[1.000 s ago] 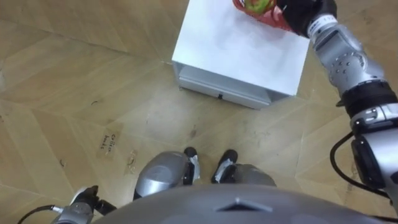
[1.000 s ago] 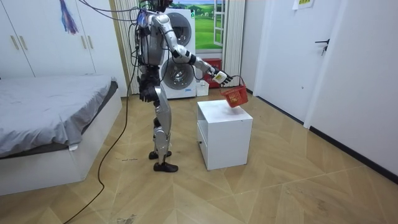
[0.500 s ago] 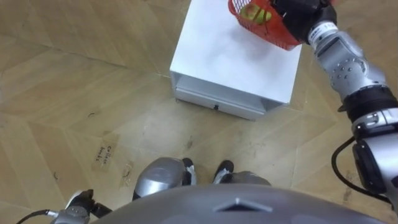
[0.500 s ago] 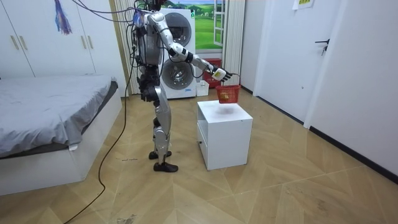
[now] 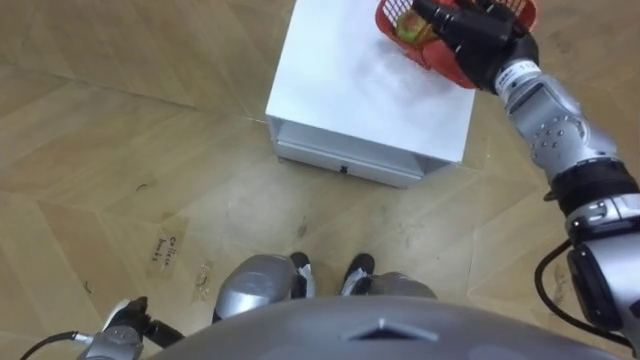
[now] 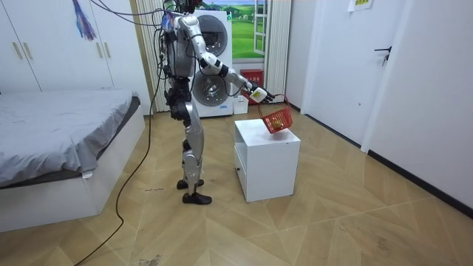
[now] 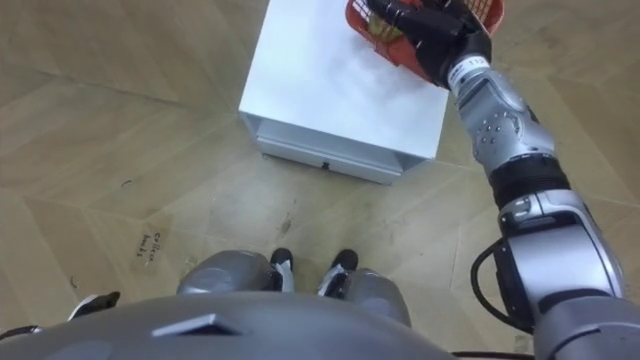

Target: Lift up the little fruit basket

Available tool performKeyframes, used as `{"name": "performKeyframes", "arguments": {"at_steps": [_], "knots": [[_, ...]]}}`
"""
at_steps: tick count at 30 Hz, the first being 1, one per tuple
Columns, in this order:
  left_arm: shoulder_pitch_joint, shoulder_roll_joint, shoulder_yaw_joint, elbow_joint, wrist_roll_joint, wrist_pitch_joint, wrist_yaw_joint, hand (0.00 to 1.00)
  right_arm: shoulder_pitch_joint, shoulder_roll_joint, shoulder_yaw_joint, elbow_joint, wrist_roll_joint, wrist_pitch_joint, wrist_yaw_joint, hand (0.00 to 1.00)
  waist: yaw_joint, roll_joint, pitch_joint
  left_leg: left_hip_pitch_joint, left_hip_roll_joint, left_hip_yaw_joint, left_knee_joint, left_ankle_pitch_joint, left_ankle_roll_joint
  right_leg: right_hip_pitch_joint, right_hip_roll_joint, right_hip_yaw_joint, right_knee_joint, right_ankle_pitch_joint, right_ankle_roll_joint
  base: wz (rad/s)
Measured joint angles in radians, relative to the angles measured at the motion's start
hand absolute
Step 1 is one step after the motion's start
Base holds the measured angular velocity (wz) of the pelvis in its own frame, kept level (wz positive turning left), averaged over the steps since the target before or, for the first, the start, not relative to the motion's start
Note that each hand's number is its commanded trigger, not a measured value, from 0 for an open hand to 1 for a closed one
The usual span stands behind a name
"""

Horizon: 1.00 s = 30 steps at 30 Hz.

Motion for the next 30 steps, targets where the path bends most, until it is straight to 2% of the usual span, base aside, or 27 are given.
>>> {"name": "performKeyframes", "arguments": {"at_steps": [8, 12, 17, 22, 30], "knots": [[-0.002, -0.001, -0.002, -0.001, -0.003, 0.018, 0.000, 0.00, 0.016, 0.007, 0.008, -0.059, 0.005, 0.000, 0.002, 0.00, 0.013, -0.009, -0.0013, 0.011, 0.000, 0.000, -0.001, 0.000, 0.000, 0.011, -0.001, -0.002, 0.000, 0.000, 0.000, 0.00], [-0.002, -0.001, -0.003, -0.002, -0.004, 0.022, 0.002, 0.00, 0.051, 0.008, 0.044, -0.112, 0.058, 0.000, 0.008, 0.00, 0.014, -0.007, 0.0000, 0.024, 0.000, -0.003, -0.009, 0.000, 0.000, 0.024, -0.002, -0.013, -0.005, 0.001, 0.000, 0.02], [-0.003, -0.005, -0.003, 0.000, -0.004, 0.027, 0.001, 0.00, 0.079, 0.029, 0.046, -0.119, 0.068, 0.000, 0.018, 0.00, 0.014, 0.003, 0.0055, 0.012, 0.000, -0.005, -0.011, 0.000, 0.000, 0.014, -0.002, -0.017, -0.005, 0.001, 0.000, 0.00], [-0.003, -0.011, -0.021, -0.002, -0.004, 0.035, 0.000, 0.00, 0.089, 0.030, 0.046, -0.154, 0.073, 0.000, 0.018, 0.00, 0.015, 0.010, 0.0044, -0.009, 0.000, 0.001, -0.011, 0.000, 0.000, -0.015, -0.002, -0.006, 0.000, 0.000, 0.000, -0.04], [-0.003, -0.025, -0.021, -0.020, -0.004, 0.035, 0.000, 0.00, 0.089, 0.031, 0.046, -0.196, 0.078, 0.000, 0.046, 0.00, 0.016, 0.009, 0.0035, -0.010, 0.000, 0.014, -0.012, 0.000, 0.000, -0.018, -0.003, 0.000, -0.001, -0.001, 0.001, -0.02]]}}
